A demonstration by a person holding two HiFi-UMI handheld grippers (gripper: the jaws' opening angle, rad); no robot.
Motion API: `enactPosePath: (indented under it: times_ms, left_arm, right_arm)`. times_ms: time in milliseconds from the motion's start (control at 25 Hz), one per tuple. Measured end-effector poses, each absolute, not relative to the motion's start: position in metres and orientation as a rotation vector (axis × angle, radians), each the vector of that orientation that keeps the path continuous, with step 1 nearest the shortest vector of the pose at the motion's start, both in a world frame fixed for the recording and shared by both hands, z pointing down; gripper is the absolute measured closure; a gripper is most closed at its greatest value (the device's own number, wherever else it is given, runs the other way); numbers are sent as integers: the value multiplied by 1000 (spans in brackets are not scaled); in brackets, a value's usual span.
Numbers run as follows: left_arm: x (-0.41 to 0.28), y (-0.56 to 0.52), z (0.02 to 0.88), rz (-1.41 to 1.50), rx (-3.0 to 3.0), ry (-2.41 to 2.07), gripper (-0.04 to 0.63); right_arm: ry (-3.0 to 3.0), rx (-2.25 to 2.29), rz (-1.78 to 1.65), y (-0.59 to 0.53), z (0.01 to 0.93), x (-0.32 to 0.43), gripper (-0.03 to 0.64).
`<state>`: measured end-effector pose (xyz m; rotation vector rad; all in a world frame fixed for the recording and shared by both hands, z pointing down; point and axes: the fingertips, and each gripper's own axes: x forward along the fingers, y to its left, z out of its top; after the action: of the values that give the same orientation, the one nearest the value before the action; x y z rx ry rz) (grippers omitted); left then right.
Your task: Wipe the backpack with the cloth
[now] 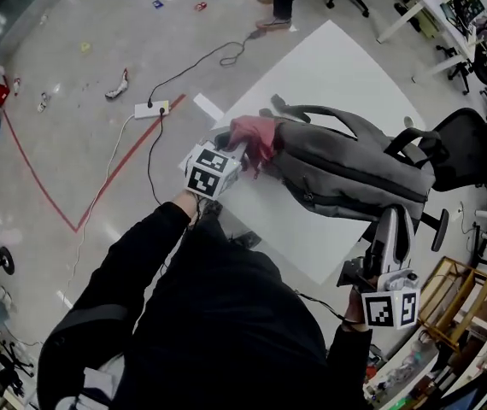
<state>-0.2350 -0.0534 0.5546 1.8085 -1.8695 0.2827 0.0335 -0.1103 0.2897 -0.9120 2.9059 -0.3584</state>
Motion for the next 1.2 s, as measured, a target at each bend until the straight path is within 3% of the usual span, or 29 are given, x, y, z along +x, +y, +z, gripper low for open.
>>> enactPosePath:
  times_ms: [200,400,760,1040,1200]
  left_arm:
    - [-240,-50,635,422,1684,-1693,526]
    - [-224,-84,632,308,1797,-1545,526]
    - [-203,-95,449,11,2342,-1511,526]
    - [-152,-46,286,-184,2820,-1498,526]
    - [-127,-10,250,-293,2961,-1376,526]
  right_arm:
    - [2924,-1069,-279,-110,292,26,531]
    - [2931,-1198,-227,-113,290,17,531]
    - [2878,-1360,-201,-119,295,12,531]
    - [2864,-1398,-171,-122,293,6,531]
    - [2860,-1419,-175,-120,291,6,531]
